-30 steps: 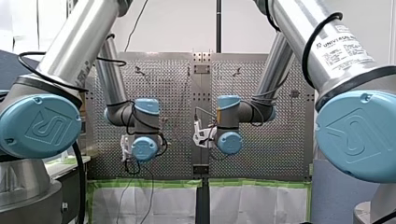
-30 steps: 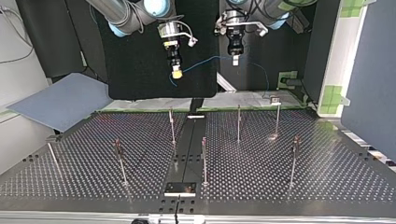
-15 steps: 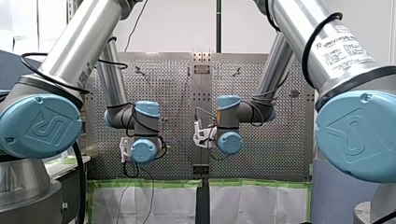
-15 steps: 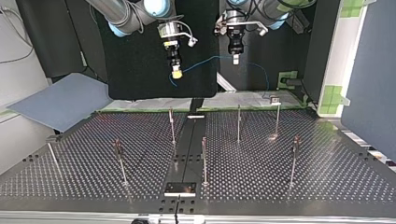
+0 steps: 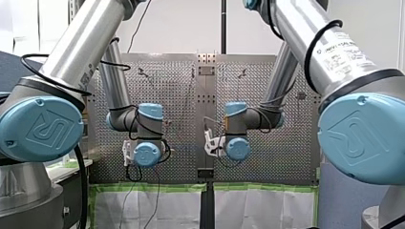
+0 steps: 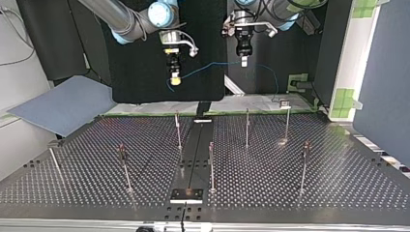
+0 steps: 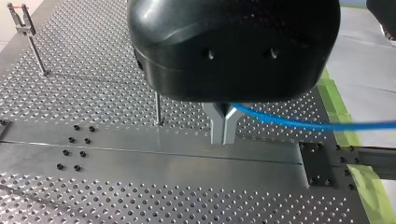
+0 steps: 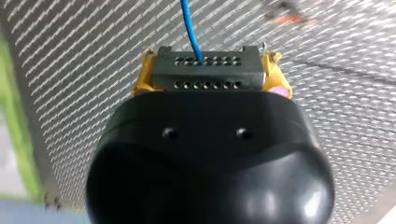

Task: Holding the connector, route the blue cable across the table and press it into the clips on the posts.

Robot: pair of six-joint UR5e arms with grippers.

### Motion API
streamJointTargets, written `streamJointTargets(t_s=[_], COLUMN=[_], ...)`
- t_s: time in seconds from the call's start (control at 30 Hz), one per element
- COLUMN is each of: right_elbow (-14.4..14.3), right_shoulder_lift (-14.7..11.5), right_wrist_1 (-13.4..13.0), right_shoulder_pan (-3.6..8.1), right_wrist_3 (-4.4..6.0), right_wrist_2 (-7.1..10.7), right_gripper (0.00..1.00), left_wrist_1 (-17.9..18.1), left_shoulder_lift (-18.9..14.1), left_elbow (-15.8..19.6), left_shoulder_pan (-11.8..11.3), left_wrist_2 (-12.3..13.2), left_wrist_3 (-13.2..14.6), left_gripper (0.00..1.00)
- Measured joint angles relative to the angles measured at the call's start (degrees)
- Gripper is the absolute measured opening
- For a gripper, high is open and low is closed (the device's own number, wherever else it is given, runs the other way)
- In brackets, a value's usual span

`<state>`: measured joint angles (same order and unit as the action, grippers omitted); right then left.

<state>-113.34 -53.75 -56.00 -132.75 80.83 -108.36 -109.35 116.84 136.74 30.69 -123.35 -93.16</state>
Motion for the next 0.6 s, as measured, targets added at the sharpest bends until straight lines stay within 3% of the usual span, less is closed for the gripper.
streamJointTargets(t_s=[0.1,0.3,0.6], right_elbow=[0.12,0.16,0.31], right_shoulder_lift=[1.42,4.44,8.78], right_wrist_1=[1.43,4.24,4.88], right_shoulder_pan=[0.25,0.33,0.23], right_wrist_3=[-0.78,-1.07,-1.15], right_wrist_2=[-0.64,-0.88,-0.78], right_gripper=[0.00,0.00,0.00], left_wrist_1=[0.00,0.00,-0.92], left_shoulder_lift=[0.00,0.00,-0.82], left_elbow=[0.00,0.00,0.22], left_shoulder_pan=[0.00,0.00,-0.92], left_wrist_2=[0.00,0.00,0.93], left_wrist_3=[0.00,0.00,0.92], left_gripper=[0.00,0.00,0.00])
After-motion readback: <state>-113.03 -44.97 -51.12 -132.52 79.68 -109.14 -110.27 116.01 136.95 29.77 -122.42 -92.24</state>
